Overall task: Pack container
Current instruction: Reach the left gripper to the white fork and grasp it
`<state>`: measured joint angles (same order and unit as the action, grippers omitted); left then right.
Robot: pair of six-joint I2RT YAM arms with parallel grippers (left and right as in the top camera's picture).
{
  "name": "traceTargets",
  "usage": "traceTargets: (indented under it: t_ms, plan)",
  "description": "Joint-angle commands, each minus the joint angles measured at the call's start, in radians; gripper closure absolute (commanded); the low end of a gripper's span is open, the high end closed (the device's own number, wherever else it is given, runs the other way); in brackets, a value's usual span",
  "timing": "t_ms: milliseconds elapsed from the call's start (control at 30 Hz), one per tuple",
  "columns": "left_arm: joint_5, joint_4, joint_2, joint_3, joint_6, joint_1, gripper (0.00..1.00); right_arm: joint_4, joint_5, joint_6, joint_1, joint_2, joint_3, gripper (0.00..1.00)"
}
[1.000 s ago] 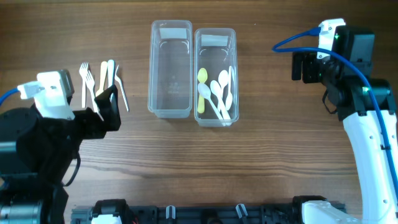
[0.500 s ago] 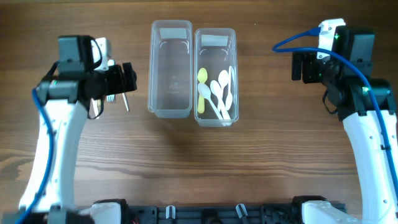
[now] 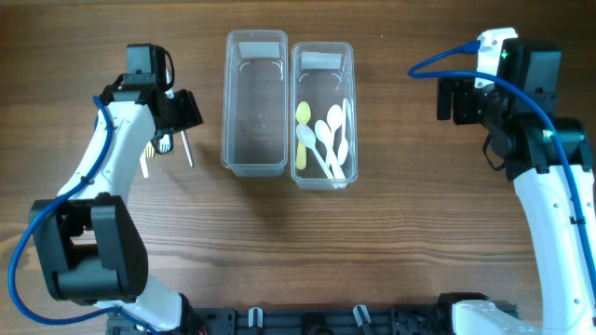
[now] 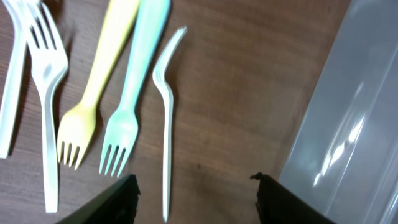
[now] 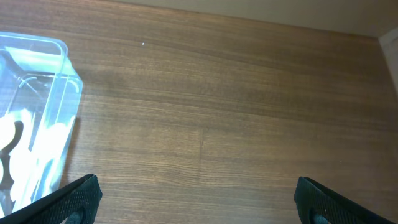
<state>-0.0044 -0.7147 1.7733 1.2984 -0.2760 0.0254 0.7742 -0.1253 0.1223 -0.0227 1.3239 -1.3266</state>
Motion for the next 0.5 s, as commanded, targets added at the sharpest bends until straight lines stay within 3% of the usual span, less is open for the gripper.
traceTargets:
  t_ms: [0,167,300,467]
  plan:
    - [-0.088,0.028,0.008,-0.004,-0.138,-0.001,0.39,-0.002,-0.021,0.009,0.002,0.009,-0.006,0.0]
    - [-0.128,0.039,0.038,-0.005,-0.152,-0.001,0.37,-0.003,-0.021,0.009,0.002,0.009,-0.007,0.0]
    - [-0.128,0.058,0.1,-0.005,-0.151,-0.001,0.3,-0.002,-0.021,0.009,0.002,0.009,-0.007,0.0]
    - [-0.122,0.099,0.154,-0.005,-0.116,-0.001,0.3,-0.003,-0.021,0.009,0.002,0.009,-0.007,0.0]
